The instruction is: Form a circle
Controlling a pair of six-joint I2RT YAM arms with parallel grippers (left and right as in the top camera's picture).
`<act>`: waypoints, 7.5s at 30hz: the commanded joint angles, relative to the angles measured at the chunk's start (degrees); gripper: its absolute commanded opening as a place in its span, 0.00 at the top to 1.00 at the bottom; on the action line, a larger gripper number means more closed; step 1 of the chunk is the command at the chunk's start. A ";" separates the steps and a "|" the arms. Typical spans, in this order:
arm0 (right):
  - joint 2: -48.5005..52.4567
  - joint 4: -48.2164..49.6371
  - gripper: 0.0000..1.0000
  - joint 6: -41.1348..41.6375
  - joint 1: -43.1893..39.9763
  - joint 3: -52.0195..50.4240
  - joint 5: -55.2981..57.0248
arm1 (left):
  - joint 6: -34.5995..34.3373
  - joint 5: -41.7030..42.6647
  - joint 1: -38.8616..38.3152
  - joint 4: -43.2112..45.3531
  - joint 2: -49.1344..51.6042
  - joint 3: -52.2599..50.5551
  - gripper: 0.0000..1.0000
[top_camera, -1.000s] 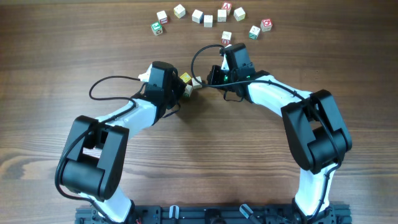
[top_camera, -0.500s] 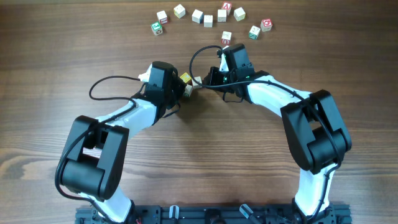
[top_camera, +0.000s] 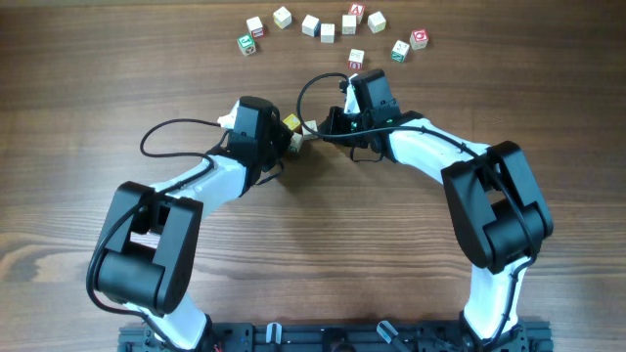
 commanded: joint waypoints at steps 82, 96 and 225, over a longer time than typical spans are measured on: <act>-0.02 0.94 0.95 -2.62 -1.18 -0.20 1.29 | 13.16 5.35 5.79 17.66 8.44 4.52 0.96; 0.63 1.31 0.95 -2.75 -0.39 -0.22 -2.82 | 13.18 4.90 5.90 16.63 8.44 4.52 0.96; -4.92 3.15 0.95 -16.17 3.15 -0.11 3.76 | 20.20 -7.61 6.97 1.79 -3.56 4.52 0.96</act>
